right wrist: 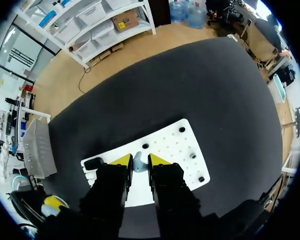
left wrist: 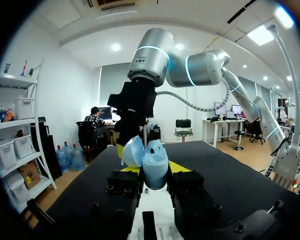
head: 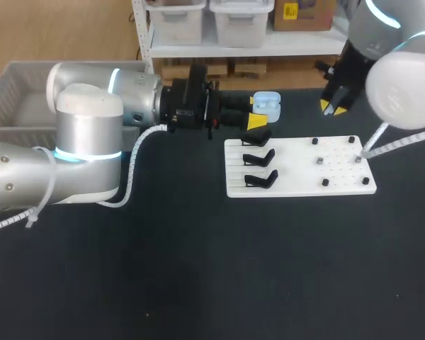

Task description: Pick up each earbud case from the left stands, insert the matching earbuds, close the lid, and place the case in the box.

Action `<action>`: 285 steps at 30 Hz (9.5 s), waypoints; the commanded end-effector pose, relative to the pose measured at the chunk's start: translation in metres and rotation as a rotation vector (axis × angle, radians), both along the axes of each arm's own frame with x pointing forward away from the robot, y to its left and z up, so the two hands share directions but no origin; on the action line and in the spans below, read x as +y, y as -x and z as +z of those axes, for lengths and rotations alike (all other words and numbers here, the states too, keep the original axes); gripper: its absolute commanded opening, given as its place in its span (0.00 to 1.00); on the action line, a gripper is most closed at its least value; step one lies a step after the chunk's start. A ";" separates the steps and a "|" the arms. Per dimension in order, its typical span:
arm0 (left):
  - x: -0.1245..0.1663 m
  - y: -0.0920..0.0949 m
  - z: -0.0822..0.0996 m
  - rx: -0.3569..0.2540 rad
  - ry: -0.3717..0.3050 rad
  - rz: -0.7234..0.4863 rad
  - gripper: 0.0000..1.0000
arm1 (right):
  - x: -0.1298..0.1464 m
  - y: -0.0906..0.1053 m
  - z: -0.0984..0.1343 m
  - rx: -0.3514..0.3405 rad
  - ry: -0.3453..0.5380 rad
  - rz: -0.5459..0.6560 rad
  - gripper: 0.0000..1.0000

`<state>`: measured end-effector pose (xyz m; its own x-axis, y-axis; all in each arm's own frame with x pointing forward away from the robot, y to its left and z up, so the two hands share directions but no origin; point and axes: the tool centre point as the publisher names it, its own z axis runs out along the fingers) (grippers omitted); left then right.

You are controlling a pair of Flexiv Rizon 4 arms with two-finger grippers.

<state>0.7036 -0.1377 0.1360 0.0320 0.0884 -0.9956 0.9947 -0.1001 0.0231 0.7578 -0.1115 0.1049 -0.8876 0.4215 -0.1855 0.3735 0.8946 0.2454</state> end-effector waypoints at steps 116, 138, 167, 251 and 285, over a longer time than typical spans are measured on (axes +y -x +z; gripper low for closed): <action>0.000 0.000 0.000 0.000 -0.001 0.000 0.00 | 0.141 0.060 0.080 0.035 0.209 0.604 0.00; 0.000 0.000 0.000 0.000 -0.001 0.000 0.00 | 0.141 0.064 0.078 0.055 0.214 0.618 0.00; 0.000 0.000 0.000 0.000 -0.001 0.000 0.00 | 0.147 0.059 0.068 0.076 0.225 0.621 0.06; 0.041 0.020 0.038 0.016 -0.054 0.103 0.00 | 0.033 0.087 0.154 -0.200 0.013 0.184 1.00; 0.336 -0.144 -0.002 0.169 -0.382 0.700 0.00 | 0.033 0.087 0.154 -0.200 0.013 0.184 1.00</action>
